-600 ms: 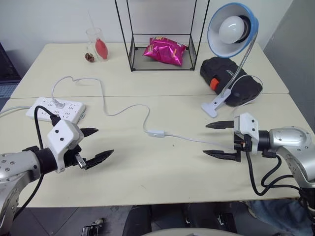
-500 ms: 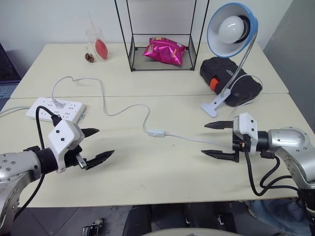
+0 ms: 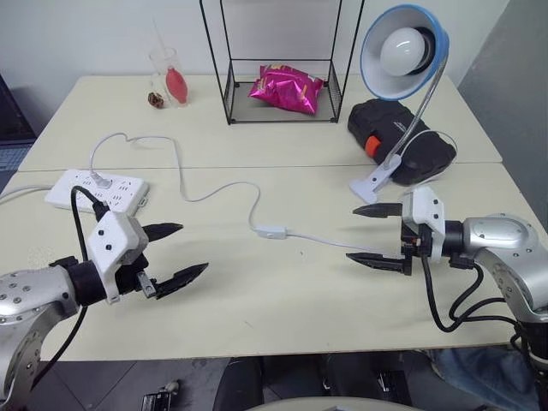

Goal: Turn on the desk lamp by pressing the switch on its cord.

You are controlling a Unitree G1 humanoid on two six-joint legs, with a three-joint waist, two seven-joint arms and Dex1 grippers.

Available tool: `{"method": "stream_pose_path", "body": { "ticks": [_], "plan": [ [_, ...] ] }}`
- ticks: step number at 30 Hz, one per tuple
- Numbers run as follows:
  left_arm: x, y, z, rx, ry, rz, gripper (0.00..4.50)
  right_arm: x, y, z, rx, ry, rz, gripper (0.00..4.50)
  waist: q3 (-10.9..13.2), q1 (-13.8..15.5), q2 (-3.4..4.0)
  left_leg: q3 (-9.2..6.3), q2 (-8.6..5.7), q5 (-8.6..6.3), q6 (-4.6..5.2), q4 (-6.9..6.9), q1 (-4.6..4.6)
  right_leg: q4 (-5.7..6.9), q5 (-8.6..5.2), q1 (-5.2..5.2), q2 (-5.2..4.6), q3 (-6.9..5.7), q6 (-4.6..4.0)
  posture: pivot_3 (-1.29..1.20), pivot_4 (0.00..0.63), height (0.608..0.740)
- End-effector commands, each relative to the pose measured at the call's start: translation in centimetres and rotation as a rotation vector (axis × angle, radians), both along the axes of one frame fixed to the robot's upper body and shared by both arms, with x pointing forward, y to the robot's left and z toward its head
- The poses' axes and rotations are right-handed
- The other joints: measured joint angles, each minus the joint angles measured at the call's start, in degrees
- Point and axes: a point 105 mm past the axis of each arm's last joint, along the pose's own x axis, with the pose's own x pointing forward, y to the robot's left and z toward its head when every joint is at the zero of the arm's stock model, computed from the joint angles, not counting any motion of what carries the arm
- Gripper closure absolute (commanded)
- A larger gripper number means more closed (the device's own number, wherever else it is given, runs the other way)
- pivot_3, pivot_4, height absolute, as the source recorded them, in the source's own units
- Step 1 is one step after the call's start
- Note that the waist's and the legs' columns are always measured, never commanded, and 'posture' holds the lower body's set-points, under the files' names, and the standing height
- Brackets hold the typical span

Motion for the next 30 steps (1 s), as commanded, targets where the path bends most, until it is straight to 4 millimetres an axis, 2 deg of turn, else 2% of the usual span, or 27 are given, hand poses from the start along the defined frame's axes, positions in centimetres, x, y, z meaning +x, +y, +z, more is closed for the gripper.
{"method": "stream_pose_path", "body": {
  "ticks": [1,5,10,21,30],
  "plan": [
    [-0.1,-0.3,0.7,0.044,-0.034,-0.042,0.00,0.2,0.7,0.9,0.010,-0.024,0.020,0.00,0.0,0.0,0.00,0.01,0.00,0.00,0.00,0.00,0.00,0.00,0.00,0.00,0.00,0.01,0.00,0.00,0.150,0.740],
    [-0.9,-1.2,0.6,0.093,-0.023,-0.130,0.00,0.7,2.0,1.1,0.020,-0.044,0.055,0.00,0.0,-0.1,0.00,0.03,-0.01,0.00,0.00,0.00,-0.01,-0.02,0.00,0.00,0.00,0.02,0.00,0.00,0.150,0.740],
    [-0.9,-1.5,0.7,0.109,-0.032,-0.146,0.00,2.3,4.4,0.7,0.031,-0.047,0.077,0.00,0.0,-0.2,0.00,0.02,0.02,0.00,0.00,-0.01,-0.01,0.00,0.00,-0.05,0.01,0.01,0.00,0.00,0.150,0.740],
    [-1.1,-1.5,0.2,0.156,-0.035,-0.138,0.00,5.1,8.9,-2.5,-0.065,-0.020,0.153,0.00,0.0,-0.3,0.01,0.02,0.02,0.00,0.00,-0.04,-0.08,0.02,0.00,-0.16,0.00,-0.01,-0.02,0.00,0.150,0.740],
    [-1.4,-1.7,-0.2,0.170,-0.029,-0.144,0.00,6.7,11.1,-5.1,-0.109,0.000,0.187,0.00,0.0,-0.3,0.03,0.02,0.02,0.00,0.00,-0.03,-0.08,0.05,0.01,-0.18,-0.01,-0.01,-0.03,0.00,0.150,0.740]
  ]
}}
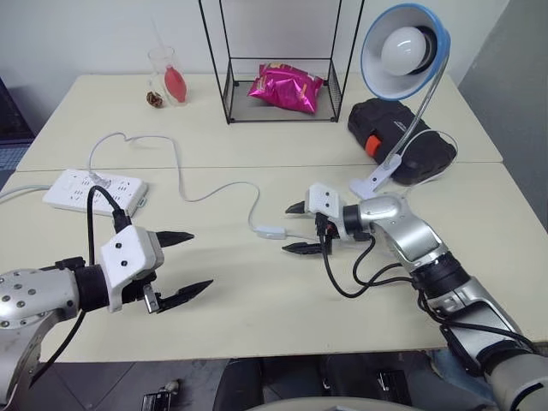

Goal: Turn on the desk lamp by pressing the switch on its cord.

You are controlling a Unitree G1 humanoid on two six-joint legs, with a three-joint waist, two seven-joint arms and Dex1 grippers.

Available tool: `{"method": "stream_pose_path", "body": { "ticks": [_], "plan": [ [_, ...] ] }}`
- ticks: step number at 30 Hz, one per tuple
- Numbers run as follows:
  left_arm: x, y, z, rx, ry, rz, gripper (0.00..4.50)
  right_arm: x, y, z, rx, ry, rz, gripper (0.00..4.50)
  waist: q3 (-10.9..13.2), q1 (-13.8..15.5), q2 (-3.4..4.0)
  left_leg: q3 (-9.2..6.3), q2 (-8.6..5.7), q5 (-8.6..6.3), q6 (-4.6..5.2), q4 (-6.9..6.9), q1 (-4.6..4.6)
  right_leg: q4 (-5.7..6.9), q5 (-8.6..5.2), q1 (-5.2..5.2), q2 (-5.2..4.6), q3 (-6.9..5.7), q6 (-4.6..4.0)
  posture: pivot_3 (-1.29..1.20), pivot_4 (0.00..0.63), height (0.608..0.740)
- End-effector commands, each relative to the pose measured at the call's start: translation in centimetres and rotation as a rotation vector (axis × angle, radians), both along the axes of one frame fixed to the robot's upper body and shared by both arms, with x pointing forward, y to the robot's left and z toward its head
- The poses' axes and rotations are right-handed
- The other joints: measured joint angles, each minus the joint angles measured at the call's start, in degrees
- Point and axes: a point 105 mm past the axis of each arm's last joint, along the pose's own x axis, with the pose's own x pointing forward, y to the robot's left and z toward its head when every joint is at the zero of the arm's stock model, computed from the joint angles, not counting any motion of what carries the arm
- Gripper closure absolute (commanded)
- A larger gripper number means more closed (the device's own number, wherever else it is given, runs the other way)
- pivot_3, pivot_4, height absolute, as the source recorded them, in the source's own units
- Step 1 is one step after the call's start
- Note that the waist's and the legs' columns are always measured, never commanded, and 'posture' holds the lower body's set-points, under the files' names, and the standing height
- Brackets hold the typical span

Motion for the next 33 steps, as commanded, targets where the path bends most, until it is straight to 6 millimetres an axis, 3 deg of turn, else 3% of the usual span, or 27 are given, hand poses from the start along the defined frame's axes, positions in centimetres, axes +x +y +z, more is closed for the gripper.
{"method": "stream_pose_path", "body": {
  "ticks": [1,6,9,23,33],
  "plan": [
    [-0.2,-0.5,0.5,0.024,-0.037,-0.028,0.00,0.7,0.8,0.3,-0.002,-0.038,0.025,0.00,0.0,0.0,0.00,0.00,0.00,0.00,0.00,0.00,0.00,0.01,0.01,0.00,0.00,-0.01,-0.02,0.00,0.150,0.740],
    [-0.3,-0.4,0.4,0.028,-0.036,-0.029,0.00,1.0,1.1,-0.2,-0.010,-0.040,0.035,0.00,0.0,0.0,0.00,0.00,0.00,0.00,0.00,0.00,0.00,0.00,0.01,0.00,0.00,-0.01,-0.02,0.00,0.150,0.740],
    [-0.4,-0.4,0.3,0.029,-0.036,-0.028,0.00,1.1,1.3,-0.4,-0.006,-0.043,0.033,0.46,0.0,-0.1,0.01,-0.01,0.01,0.00,0.00,-0.01,0.00,0.00,0.01,0.00,0.00,-0.01,-0.02,0.00,0.150,0.740],
    [-0.1,-0.2,0.0,0.024,-0.044,-0.016,0.00,1.0,1.3,-0.2,-0.001,-0.046,0.041,4.02,0.0,-0.1,0.01,-0.01,0.02,0.00,0.00,-0.01,0.00,0.01,0.01,0.00,0.00,-0.01,-0.03,0.00,0.150,0.740],
    [1.8,-1.3,1.2,0.045,-0.134,-0.014,0.00,-0.6,0.8,3.2,0.023,-0.062,0.084,4.12,0.0,0.1,0.02,-0.06,-0.01,0.00,0.00,0.00,-0.02,0.02,0.02,0.01,0.00,-0.03,-0.03,0.00,0.150,0.740]
  ]
}}
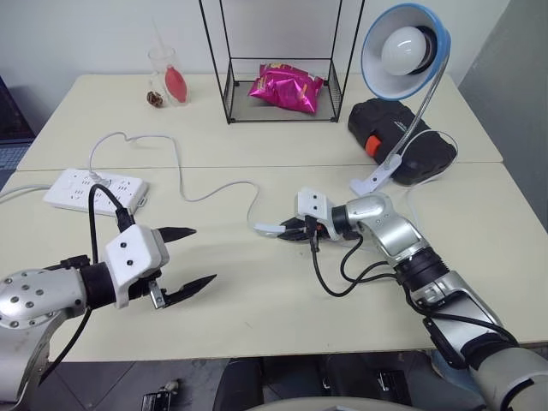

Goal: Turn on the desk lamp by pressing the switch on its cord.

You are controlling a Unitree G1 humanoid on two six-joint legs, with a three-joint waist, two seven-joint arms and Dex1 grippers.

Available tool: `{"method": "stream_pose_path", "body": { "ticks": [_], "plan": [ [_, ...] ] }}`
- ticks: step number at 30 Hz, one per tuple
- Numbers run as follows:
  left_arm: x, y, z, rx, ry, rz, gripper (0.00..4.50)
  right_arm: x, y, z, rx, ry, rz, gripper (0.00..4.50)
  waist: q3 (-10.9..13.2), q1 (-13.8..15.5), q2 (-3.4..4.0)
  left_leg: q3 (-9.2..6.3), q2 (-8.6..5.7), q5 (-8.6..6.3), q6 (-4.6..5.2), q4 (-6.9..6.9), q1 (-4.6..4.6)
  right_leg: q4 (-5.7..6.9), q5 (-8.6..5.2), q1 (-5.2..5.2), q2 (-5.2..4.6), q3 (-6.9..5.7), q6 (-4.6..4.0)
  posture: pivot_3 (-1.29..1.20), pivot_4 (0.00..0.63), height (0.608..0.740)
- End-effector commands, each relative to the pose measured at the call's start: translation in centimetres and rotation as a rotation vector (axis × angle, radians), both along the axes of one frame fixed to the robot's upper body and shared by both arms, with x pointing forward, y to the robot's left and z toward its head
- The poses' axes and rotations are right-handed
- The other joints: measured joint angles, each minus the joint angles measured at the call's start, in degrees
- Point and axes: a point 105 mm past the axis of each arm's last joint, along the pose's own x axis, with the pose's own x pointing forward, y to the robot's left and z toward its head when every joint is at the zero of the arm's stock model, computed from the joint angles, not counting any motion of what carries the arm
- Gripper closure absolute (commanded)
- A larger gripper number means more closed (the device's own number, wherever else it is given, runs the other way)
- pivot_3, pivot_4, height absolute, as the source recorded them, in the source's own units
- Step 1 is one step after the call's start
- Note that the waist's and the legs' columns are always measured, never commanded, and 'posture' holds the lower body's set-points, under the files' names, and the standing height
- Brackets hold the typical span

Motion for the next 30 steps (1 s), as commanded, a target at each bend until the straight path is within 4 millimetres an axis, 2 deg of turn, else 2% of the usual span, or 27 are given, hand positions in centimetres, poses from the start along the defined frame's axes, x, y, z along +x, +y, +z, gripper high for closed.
{"method": "stream_pose_path", "body": {
  "ticks": [1,7,10,20,29,30],
  "plan": [
    [0.9,-0.9,0.9,0.046,-0.054,-0.025,0.00,-1.2,0.2,3.0,0.046,-0.038,0.038,4.12,0.0,0.0,0.00,0.00,0.00,0.00,0.00,0.00,0.00,0.00,0.00,0.00,0.00,0.00,0.00,0.00,0.150,0.740],
    [1.8,-3.6,1.4,-0.002,-0.053,-0.087,0.00,-2.6,0.6,3.9,0.041,-0.039,0.055,4.12,0.0,-0.1,0.00,0.00,0.00,0.00,0.00,-0.01,-0.01,0.00,0.00,-0.01,0.01,-0.01,0.00,0.00,0.150,0.740],
    [2.6,-4.5,0.9,0.006,-0.050,-0.105,0.00,-3.1,0.9,4.1,0.042,-0.045,0.064,4.12,0.0,0.0,0.00,0.01,-0.02,0.00,0.00,0.00,-0.01,0.00,0.00,0.00,0.02,0.00,0.00,0.00,0.150,0.740],
    [4.7,-5.3,0.1,0.022,-0.061,-0.105,0.00,-3.9,1.5,4.5,0.048,-0.049,0.080,4.12,0.0,-0.1,0.00,0.01,-0.02,0.00,0.00,0.00,-0.02,0.00,0.00,-0.02,0.04,0.00,0.00,0.00,0.150,0.740],
    [5.0,-6.2,-0.4,-0.007,-0.060,-0.113,0.00,-4.3,1.7,4.6,0.046,-0.046,0.094,4.12,0.0,0.0,-0.01,-0.01,-0.03,0.00,0.00,0.01,-0.04,0.00,0.00,-0.02,0.02,-0.01,0.00,0.00,0.150,0.740],
    [5.1,-6.2,-0.4,-0.008,-0.060,-0.112,0.18,-4.3,1.7,4.6,0.046,-0.047,0.095,4.12,0.0,0.0,-0.01,-0.03,-0.02,0.00,0.00,0.01,-0.04,0.00,0.00,-0.02,0.03,-0.02,0.00,0.00,0.150,0.740]
  ]
}}
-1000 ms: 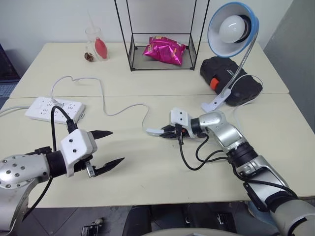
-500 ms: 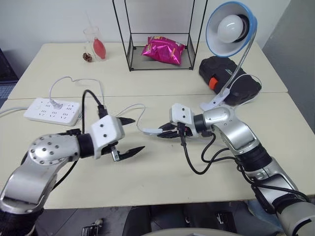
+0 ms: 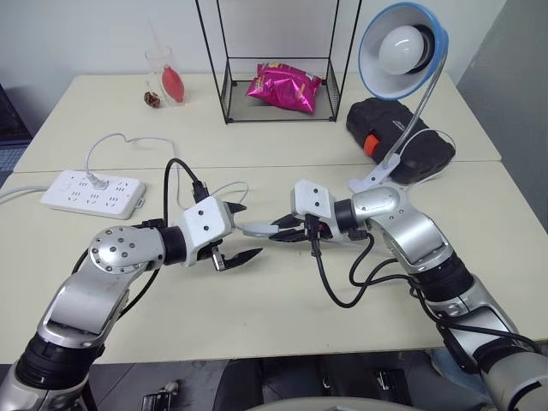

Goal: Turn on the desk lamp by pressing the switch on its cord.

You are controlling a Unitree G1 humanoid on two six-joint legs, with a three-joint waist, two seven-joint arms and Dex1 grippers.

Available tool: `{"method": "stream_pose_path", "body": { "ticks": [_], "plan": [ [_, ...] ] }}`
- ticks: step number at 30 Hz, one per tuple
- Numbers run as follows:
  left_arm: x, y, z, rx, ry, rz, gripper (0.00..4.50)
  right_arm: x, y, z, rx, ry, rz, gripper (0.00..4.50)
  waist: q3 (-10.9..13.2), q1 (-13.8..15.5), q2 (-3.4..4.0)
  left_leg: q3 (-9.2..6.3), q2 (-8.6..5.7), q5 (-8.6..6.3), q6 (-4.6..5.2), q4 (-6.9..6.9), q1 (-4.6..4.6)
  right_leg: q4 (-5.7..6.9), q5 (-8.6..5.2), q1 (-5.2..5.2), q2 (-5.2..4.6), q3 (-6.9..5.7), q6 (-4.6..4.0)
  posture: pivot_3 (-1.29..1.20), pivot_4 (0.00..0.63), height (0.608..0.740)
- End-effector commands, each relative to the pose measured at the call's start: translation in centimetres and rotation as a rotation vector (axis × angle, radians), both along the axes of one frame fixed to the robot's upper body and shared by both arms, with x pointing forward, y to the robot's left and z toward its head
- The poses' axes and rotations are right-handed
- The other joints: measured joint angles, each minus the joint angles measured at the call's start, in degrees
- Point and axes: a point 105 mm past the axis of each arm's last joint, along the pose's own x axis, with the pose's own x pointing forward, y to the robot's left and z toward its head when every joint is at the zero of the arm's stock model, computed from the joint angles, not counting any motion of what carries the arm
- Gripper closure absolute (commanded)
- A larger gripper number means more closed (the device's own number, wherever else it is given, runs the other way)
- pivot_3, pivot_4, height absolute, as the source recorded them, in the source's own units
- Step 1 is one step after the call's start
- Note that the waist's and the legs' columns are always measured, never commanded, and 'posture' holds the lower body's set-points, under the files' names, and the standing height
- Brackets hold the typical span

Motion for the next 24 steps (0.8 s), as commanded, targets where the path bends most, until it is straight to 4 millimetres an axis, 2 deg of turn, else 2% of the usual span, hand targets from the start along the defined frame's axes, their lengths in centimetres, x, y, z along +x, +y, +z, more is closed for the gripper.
{"method": "stream_pose_path", "body": {
  "ticks": [1,2,12,16,18,24],
  "plan": [
    [0.26,-0.46,0.66,-0.003,-0.046,-0.010,0.35,-0.76,0.50,0.89,0.023,-0.028,0.043,4.12,0.0,0.0,0.00,0.00,0.00,0.00,0.00,0.00,0.00,0.00,0.00,0.00,0.00,0.00,0.00,0.00,0.150,0.740],
    [0.35,-0.47,0.67,-0.005,-0.049,-0.008,0.46,-0.77,0.50,0.90,0.023,-0.028,0.044,4.12,0.0,0.0,0.00,0.00,-0.01,0.00,0.00,0.00,0.00,0.00,0.00,0.00,0.00,0.00,0.00,0.00,0.150,0.740],
    [1.01,-0.47,0.86,-0.015,-0.051,0.004,2.59,-0.87,0.51,0.95,0.019,-0.034,0.051,4.12,0.0,0.0,0.00,0.00,-0.01,0.00,0.00,0.00,0.00,0.00,0.00,0.00,0.00,0.00,0.00,0.00,0.150,0.740],
    [1.06,-0.39,0.78,-0.008,-0.052,0.003,3.27,-0.89,0.56,1.00,0.020,-0.036,0.055,4.12,0.0,0.0,-0.01,0.00,-0.01,0.00,0.00,0.01,0.00,0.00,0.00,0.00,0.00,0.01,0.00,0.00,0.150,0.740],
    [1.08,-0.33,0.77,-0.006,-0.051,0.002,3.49,-0.88,0.57,1.03,0.020,-0.037,0.057,4.12,0.0,0.0,0.00,0.00,-0.01,0.00,0.00,0.01,0.00,0.00,0.00,0.00,0.00,0.00,0.00,0.00,0.150,0.740],
    [1.18,-0.21,0.86,-0.005,-0.058,0.005,3.60,-0.92,0.61,1.08,0.019,-0.040,0.066,4.12,0.0,0.0,-0.01,0.01,-0.01,0.00,0.00,0.00,0.00,0.00,0.00,0.00,0.00,0.01,0.00,0.00,0.150,0.740]
  ]
}}
